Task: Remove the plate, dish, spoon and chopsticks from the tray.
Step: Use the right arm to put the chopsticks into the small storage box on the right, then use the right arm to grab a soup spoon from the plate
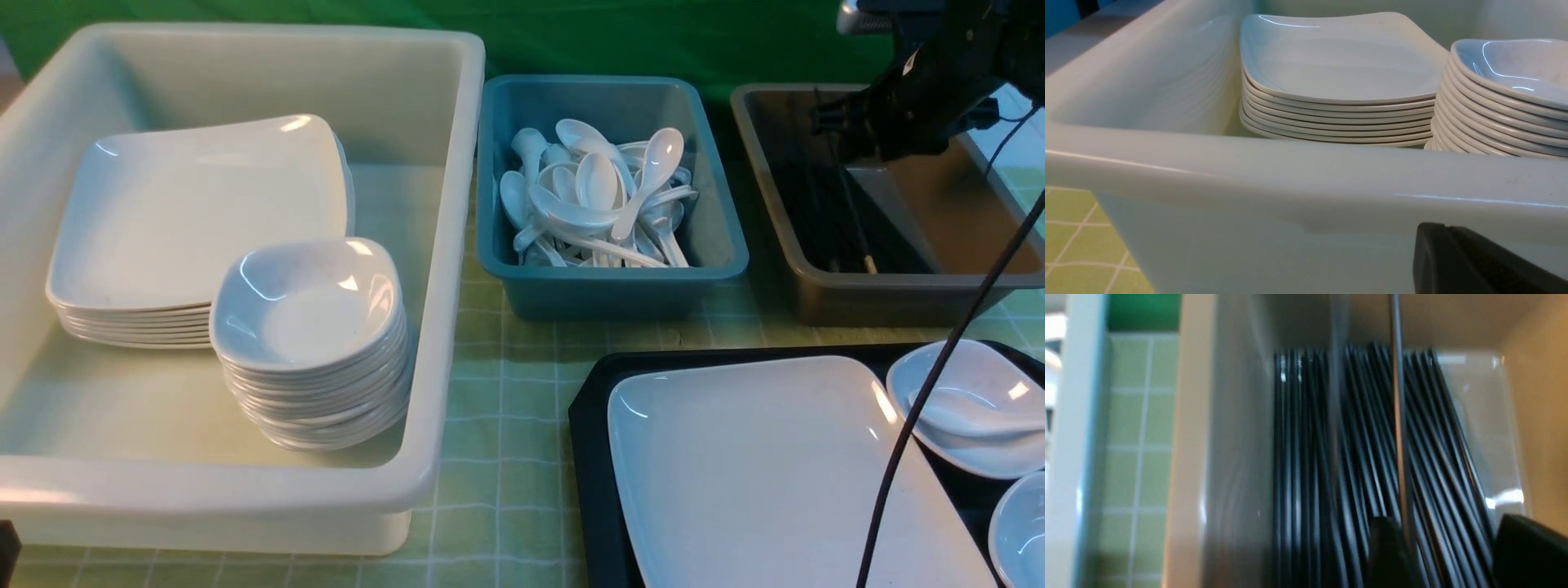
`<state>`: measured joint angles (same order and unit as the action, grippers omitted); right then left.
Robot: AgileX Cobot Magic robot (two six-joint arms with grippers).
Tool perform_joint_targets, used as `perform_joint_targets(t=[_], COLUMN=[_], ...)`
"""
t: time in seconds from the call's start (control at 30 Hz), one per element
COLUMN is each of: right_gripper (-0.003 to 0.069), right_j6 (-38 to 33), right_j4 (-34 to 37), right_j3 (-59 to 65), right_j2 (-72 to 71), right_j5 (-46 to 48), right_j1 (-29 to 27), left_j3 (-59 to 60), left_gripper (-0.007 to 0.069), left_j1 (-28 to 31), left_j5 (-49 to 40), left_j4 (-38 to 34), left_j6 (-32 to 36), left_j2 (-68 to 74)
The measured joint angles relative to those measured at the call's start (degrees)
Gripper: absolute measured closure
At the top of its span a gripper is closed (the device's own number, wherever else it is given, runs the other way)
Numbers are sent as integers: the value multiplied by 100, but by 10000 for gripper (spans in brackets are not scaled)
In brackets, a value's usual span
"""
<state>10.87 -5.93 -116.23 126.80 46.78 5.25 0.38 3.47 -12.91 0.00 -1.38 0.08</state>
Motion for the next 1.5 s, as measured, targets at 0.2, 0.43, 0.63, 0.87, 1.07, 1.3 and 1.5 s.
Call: perform_joint_targets(t=[0.2, 0.43, 0.63, 0.87, 1.07, 1.3, 1.5], right_gripper=[447, 650, 601, 361, 320, 319, 319], right_j6=[-699, -1608, -3138, -4079, -4348, -4768, -4811], right_j4=[-296, -684, -856, -1544, -2332, -2591, -2865], right_j3=[-629, 119, 2290, 4249, 4452, 4452, 4452], right_j2=[-219, -1682, -2804, -2631, -2183, -1724, -1546], right_j5=[1776, 2189, 2271, 1742, 1419, 1281, 1147], right_j1=[-103, -379, -619, -701, -701, -701, -701], left_j3=[0, 0, 0, 0, 0, 0, 0], left_gripper=[626, 626, 626, 626, 626, 626, 626], left_j1=[0, 0, 0, 0, 0, 0, 0], left_j5=[0, 0, 0, 0, 0, 0, 0], left_j4=[0, 0, 0, 31, 31, 36, 55], left_j6=[0, 8, 8, 8, 8, -1, -1], left_j2=[0, -11, -11, -11, -11, -11, -11])
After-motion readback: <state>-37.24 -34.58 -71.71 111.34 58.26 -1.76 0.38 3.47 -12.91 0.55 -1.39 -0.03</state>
